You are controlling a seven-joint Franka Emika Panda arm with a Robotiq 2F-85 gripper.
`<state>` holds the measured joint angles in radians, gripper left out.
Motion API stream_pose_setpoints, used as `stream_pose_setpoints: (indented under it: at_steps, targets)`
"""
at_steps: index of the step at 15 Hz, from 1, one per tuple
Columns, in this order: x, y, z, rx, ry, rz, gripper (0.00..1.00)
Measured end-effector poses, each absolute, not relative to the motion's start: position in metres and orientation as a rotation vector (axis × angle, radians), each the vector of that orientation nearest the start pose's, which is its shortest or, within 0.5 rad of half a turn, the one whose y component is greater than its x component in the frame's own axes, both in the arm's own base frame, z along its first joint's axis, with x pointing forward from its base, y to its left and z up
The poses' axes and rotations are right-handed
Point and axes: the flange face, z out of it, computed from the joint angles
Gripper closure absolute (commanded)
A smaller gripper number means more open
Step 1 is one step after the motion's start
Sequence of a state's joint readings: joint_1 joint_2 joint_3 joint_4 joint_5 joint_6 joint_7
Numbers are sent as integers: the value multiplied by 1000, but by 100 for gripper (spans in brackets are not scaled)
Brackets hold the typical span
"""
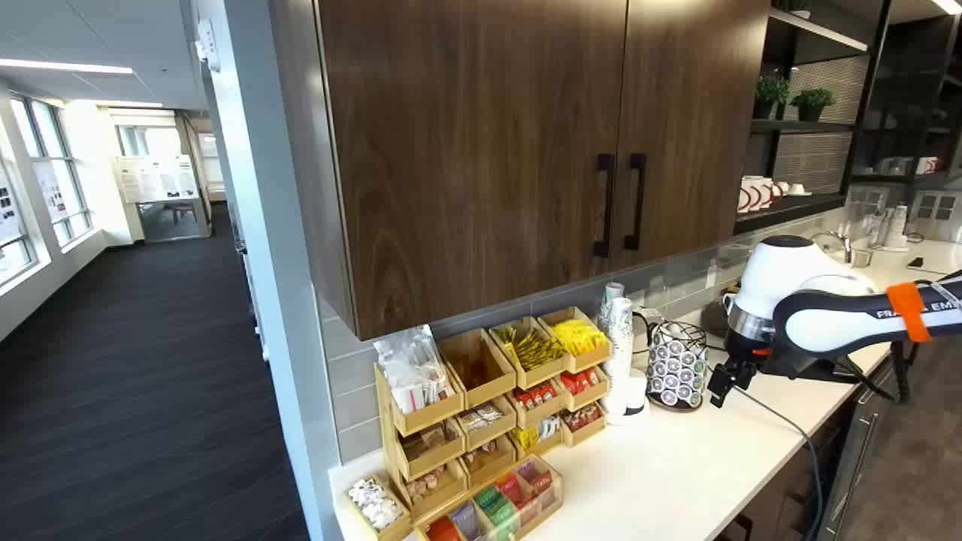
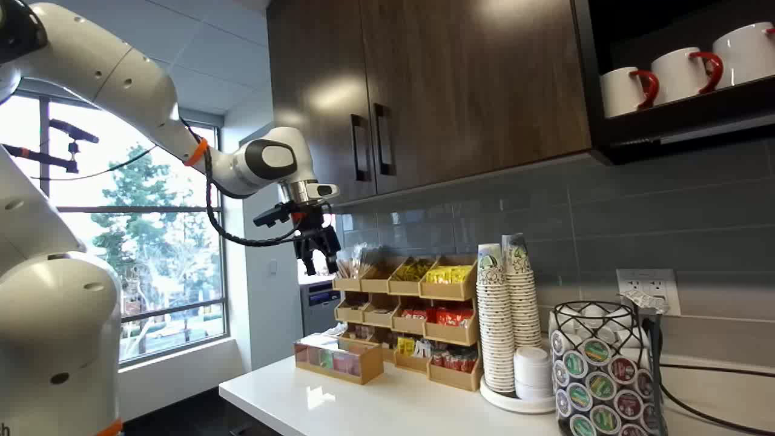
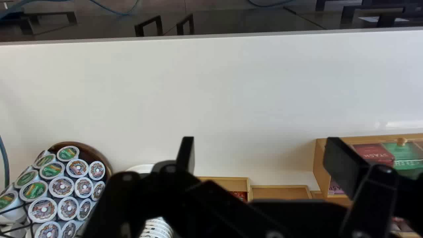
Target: Open the right door of the upper cabinet on the left
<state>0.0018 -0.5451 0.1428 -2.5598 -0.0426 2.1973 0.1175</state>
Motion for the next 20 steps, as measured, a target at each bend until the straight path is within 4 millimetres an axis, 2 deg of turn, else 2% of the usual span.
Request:
stream_pose_setpoints:
  at_steps: [7, 9, 12, 16, 18, 20]
  targets:
    - [391, 57, 464, -3214, -56, -306, 0]
    - [394, 56, 474, -3194, -58, -341, 0]
    - [405, 39, 522, -3087, -68, -518, 0]
    - [409, -10, 598, -2882, -110, -741, 0]
    - [412, -29, 624, -2767, -141, -817, 0]
    - [419, -36, 640, -2654, -184, -860, 0]
